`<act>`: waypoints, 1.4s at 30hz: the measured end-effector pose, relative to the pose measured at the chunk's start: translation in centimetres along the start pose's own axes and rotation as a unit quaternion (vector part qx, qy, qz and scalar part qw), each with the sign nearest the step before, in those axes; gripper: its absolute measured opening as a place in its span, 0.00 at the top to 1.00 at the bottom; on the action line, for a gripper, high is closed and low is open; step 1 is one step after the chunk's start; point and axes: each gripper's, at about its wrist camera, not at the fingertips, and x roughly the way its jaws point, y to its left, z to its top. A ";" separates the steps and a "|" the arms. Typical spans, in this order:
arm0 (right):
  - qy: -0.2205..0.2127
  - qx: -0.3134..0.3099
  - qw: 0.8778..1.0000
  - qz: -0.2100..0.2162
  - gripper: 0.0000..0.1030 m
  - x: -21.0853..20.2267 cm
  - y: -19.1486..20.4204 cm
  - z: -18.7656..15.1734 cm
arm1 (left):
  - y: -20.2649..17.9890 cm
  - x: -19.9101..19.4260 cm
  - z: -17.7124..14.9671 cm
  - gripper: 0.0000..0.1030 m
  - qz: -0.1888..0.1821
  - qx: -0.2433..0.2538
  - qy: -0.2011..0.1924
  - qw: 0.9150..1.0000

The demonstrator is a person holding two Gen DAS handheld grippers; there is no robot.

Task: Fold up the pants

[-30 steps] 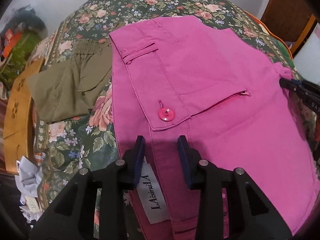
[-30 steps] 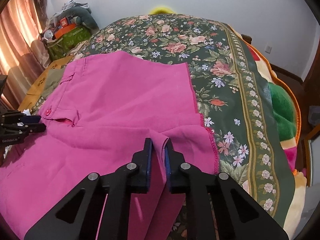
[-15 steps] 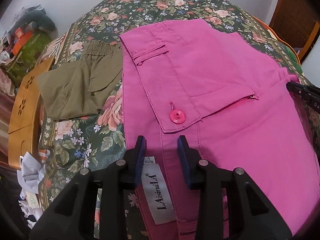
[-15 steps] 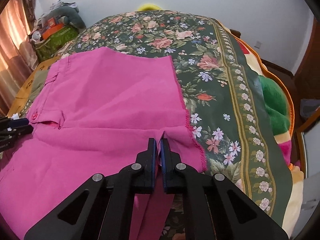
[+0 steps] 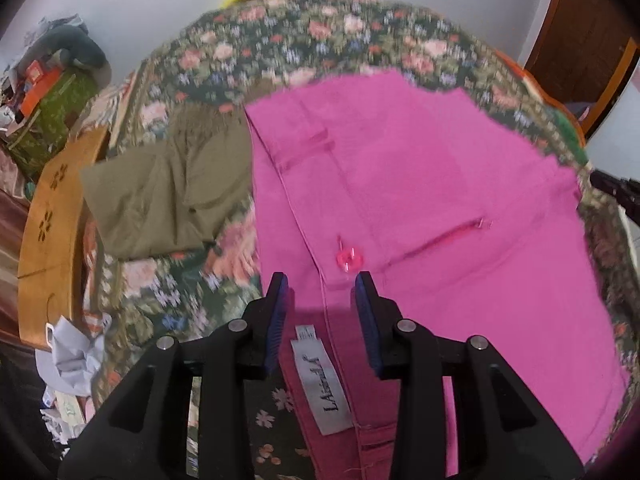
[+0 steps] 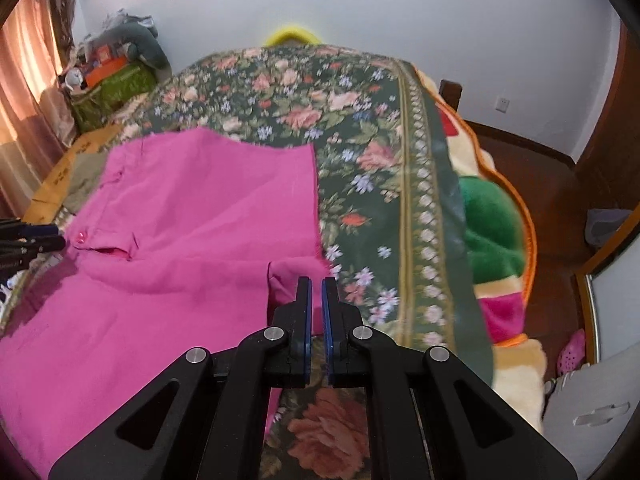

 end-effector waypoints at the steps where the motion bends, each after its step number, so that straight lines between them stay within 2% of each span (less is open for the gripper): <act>1: -0.001 0.003 1.000 0.002 0.96 -0.2 -0.1 0.2 | 0.1 -0.3 0.4 0.65 -0.002 -0.001 -0.004 1.000; 5: -0.008 0.021 1.000 0.006 0.92 -0.3 -0.8 1.1 | 1.0 -0.3 2.4 0.65 -0.015 -0.013 -0.005 1.000; 8: -0.007 0.033 0.999 0.011 0.78 0.5 -1.0 1.7 | 1.7 1.1 3.5 0.63 -0.023 -0.027 0.011 0.999; 10: -0.005 0.039 0.999 0.011 0.63 1.0 -1.0 1.7 | 2.1 2.4 3.8 0.62 -0.030 -0.036 0.027 0.999; 12: -0.002 0.046 0.999 0.018 0.60 1.7 -1.1 1.8 | 2.2 3.8 3.8 0.62 -0.045 -0.043 0.047 0.997; 16: 0.013 0.051 0.998 0.027 0.60 3.5 -1.0 1.9 | 1.4 5.6 3.4 0.61 -0.073 -0.033 0.072 0.994; 19: 0.032 0.045 0.998 0.030 0.60 5.2 -0.9 1.8 | 0.7 6.0 3.2 0.52 -0.076 -0.019 0.069 0.995; 21: 0.043 0.044 0.998 0.030 0.60 6.1 -0.9 1.6 | 0.4 6.2 3.0 0.52 -0.073 -0.016 0.066 0.995; 23: 0.045 0.036 0.998 0.030 0.60 6.7 -0.7 1.4 | 0.3 6.1 3.0 0.56 -0.069 -0.012 0.057 0.996; 24: 0.047 0.029 0.998 0.030 0.61 6.8 -0.5 1.3 | 0.2 6.0 2.9 0.63 -0.064 -0.005 0.051 0.997; 25: 0.048 0.024 0.998 0.029 0.69 6.9 -0.4 1.3 | 0.0 5.9 3.0 0.74 -0.055 0.005 0.045 0.997; 27: 0.062 -0.003 0.998 0.028 0.80 7.3 0.1 1.0 | -0.4 5.6 3.0 0.87 -0.024 0.025 0.033 0.999; 31: 0.060 -0.063 0.996 -0.008 0.89 7.6 1.2 0.5 | -0.6 5.4 2.8 0.91 -0.004 0.041 0.019 0.999; 36: 0.055 -0.053 0.997 -0.008 0.92 7.5 0.5 0.4 | -1.1 4.9 2.8 0.92 0.032 0.051 0.000 0.998; 42: 0.061 -0.054 0.997 -0.013 0.93 7.9 0.7 0.3 | -1.8 5.3 2.0 0.92 0.077 0.083 0.002 0.994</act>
